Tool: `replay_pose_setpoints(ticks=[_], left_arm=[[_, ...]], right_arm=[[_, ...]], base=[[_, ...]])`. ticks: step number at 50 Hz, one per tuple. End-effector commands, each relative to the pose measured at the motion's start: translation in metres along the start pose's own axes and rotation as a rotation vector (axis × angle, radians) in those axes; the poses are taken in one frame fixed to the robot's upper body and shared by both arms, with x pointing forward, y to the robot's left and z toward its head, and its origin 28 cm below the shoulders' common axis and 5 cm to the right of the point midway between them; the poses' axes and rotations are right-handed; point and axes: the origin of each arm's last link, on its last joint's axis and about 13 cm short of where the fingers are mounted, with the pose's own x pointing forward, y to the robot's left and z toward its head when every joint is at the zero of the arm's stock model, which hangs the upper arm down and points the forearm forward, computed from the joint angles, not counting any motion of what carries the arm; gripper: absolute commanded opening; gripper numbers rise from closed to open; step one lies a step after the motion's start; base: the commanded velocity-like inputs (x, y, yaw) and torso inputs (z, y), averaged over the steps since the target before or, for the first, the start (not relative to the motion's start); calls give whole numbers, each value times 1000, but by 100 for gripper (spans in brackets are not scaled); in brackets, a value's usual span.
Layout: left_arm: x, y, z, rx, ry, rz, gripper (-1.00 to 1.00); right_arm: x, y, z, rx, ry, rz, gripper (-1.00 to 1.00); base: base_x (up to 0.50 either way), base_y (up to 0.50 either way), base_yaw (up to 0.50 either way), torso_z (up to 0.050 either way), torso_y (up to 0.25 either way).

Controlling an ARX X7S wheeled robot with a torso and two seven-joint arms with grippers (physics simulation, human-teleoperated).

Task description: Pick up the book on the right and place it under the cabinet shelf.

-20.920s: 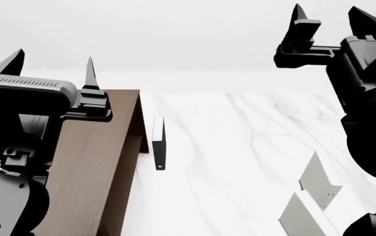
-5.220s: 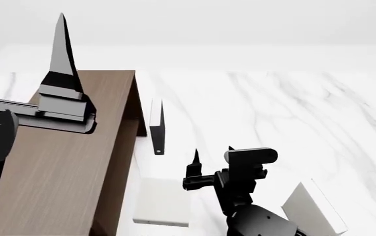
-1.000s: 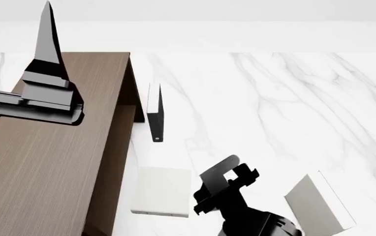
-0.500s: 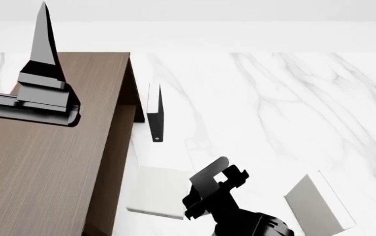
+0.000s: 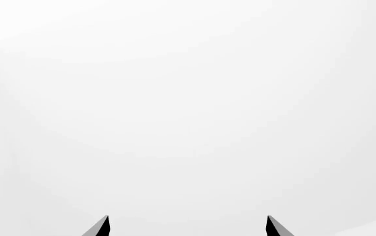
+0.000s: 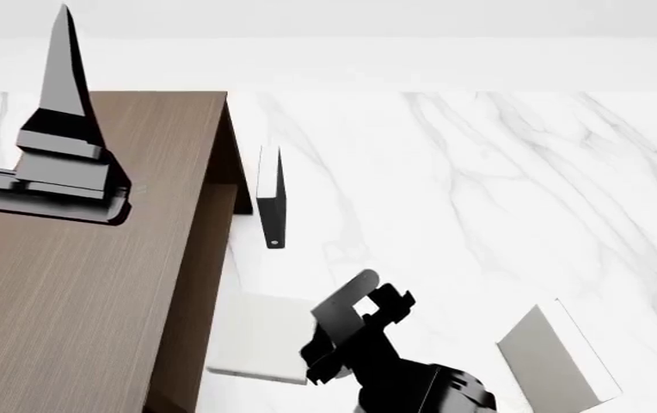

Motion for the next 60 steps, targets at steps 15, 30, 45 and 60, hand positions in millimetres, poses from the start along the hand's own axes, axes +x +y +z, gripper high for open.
replay_pose_setpoints(ticks=[15,30,45,60], left_arm=[[1,3,0,3,-2,4,100],[0,4,-2,3,-1,10,100],[-3,6,-2,3,1,16,100],[-2,6,-4,2,4,17,100]], right_arm=[[5,15,14,-30,-10,56,100],[4,26,19,-44,-10,79,100],[8,35,23,-53,-15,96,100],[7,44,35,-4,-37,100,100]], base=[[0,0,0,0,0],[0,0,0,0,0],[0,0,0,0,-1],[0,0,0,0,0]])
